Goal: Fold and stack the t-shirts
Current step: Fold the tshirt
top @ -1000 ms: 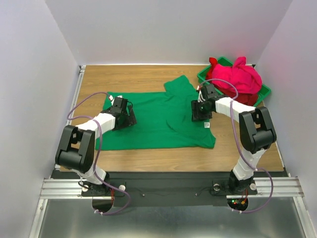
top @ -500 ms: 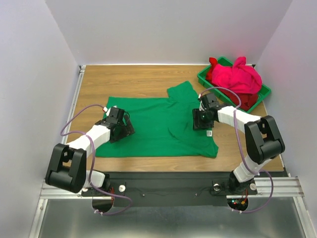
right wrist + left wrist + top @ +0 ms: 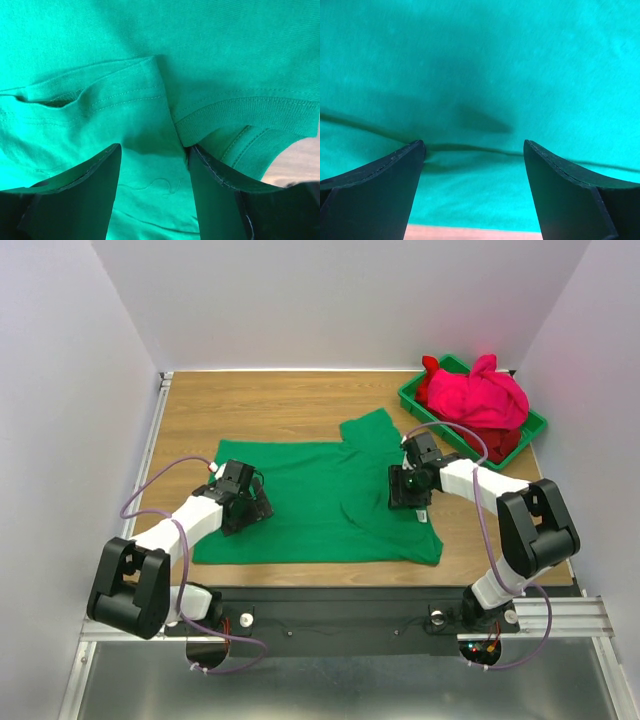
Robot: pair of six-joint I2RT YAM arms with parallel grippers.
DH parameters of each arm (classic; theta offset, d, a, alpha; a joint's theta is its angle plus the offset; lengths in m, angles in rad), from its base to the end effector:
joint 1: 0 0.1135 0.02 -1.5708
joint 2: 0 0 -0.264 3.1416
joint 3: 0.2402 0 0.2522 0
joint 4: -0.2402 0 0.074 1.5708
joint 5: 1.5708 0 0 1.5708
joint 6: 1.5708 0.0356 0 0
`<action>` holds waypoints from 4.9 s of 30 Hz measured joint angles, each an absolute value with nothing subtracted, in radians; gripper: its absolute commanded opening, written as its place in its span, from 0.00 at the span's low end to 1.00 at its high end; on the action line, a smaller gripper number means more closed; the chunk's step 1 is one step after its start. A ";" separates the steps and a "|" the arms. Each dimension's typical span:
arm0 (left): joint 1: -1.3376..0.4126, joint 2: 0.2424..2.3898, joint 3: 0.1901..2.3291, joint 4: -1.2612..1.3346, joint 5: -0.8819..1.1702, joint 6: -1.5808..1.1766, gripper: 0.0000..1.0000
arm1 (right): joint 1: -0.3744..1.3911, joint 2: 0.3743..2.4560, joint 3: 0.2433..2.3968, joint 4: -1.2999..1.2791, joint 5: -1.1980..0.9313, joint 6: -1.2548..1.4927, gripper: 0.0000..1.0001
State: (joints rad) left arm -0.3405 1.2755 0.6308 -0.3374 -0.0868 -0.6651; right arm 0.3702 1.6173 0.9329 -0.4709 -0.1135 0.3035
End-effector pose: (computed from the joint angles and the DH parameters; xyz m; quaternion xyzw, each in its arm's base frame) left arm 0.2233 -0.0758 0.1758 -0.1669 0.9415 -0.1033 0.2740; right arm 0.2821 0.1138 0.1688 -0.0443 0.9760 0.1204 0.1760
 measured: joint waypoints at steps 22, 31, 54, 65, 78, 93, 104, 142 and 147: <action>-0.187 1.547 1.258 -0.434 -0.116 -0.443 0.96 | 0.376 1.880 1.835 -0.731 -0.002 0.245 0.66; -0.128 1.697 1.381 -0.408 -0.111 -0.358 0.99 | 0.360 2.272 2.148 -0.756 0.106 0.204 0.64; -0.116 1.897 1.576 -0.427 -0.085 -0.357 0.98 | 0.218 2.416 2.243 -0.711 0.140 0.177 0.58; -0.116 1.899 1.586 -0.441 -0.091 -0.357 0.98 | 0.229 2.434 2.226 -0.673 0.104 0.171 0.59; -0.116 1.930 1.586 -0.442 -0.084 -0.356 0.98 | 0.229 2.495 2.222 -0.650 0.085 0.168 0.58; -0.113 1.958 1.586 -0.445 -0.089 -0.356 0.98 | 0.236 2.500 2.207 -0.619 0.067 0.161 0.40; -0.076 2.074 1.641 -0.455 -0.138 -0.353 0.96 | 0.240 2.484 2.171 -0.587 0.038 0.165 0.17; -0.065 2.193 1.710 -0.481 -0.244 -0.382 0.50 | 0.245 2.459 2.125 -0.559 0.025 0.165 0.06; -0.064 2.193 1.710 -0.480 -0.252 -0.382 0.50 | 0.247 2.449 2.112 -0.561 0.020 0.166 0.06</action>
